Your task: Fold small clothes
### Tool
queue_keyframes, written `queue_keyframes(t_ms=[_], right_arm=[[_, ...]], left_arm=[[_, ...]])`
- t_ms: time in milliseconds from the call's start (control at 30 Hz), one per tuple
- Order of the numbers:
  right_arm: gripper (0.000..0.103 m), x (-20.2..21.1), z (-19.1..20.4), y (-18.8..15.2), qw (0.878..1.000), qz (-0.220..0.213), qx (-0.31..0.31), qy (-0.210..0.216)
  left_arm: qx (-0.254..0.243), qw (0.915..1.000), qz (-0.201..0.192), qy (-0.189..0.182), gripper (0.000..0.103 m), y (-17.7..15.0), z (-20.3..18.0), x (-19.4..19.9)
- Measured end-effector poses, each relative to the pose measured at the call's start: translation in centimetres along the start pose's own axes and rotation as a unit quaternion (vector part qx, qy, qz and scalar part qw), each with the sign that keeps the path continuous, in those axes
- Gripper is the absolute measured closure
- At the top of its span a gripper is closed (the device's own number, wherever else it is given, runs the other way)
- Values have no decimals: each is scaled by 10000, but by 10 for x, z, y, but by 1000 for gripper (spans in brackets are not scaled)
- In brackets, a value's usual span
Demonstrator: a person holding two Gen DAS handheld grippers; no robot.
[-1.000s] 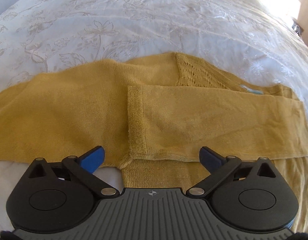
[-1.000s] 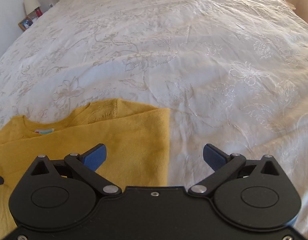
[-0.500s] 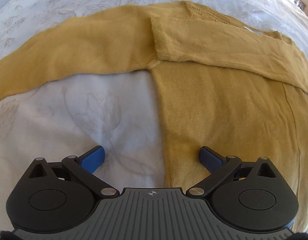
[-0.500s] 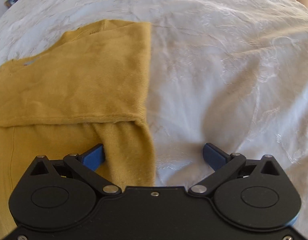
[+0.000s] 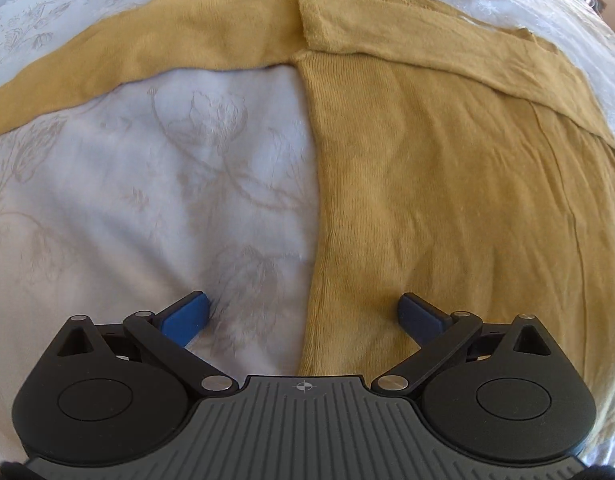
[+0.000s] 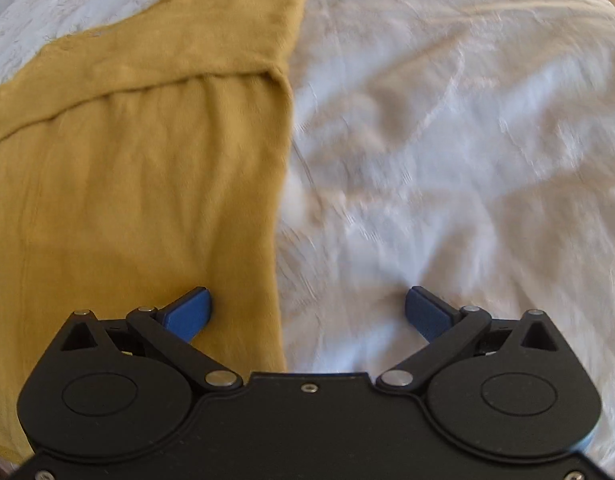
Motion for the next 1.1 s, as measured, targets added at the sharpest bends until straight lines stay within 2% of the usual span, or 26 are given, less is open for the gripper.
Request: queue_keyframes(t_ms=[100, 300, 400, 567, 700, 933, 1100], right_arm=[[1, 2, -9, -8, 9998, -7, -180, -8], [0, -1, 4, -7, 9999, -80, 63, -114], [0, -4, 8, -6, 9999, -122, 41, -104], [0, -3, 4, -8, 9998, -180, -18, -30], [0, -5, 0, -9, 9999, -139, -12, -17], [0, -8, 1, -6, 10000, -2, 15, 5], [1, 0, 5, 1, 9998, 9, 0, -186]], left_arm=[[7, 10000, -13, 11, 0, -6, 2, -4], [142, 9997, 37, 219, 0, -1, 0, -14], [337, 9989, -94, 301, 0, -1, 1, -15], [328, 9985, -255, 365, 0, -10, -5, -15], [386, 9983, -122, 427, 0, -13, -6, -15], [469, 9969, 336, 538, 0, -1, -9, -22], [462, 9973, 298, 477, 0, 0, -8, -23]])
Point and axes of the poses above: each gripper's, at about its wrist camera, not at the fingertips, and x roughly against the way its jaws point, z to its left, y to its top, the point moved 3 cm from there along -x, roughly the way its jaws point, and after that the axes turned 5 degrees about -y, right-handed, at the moved point
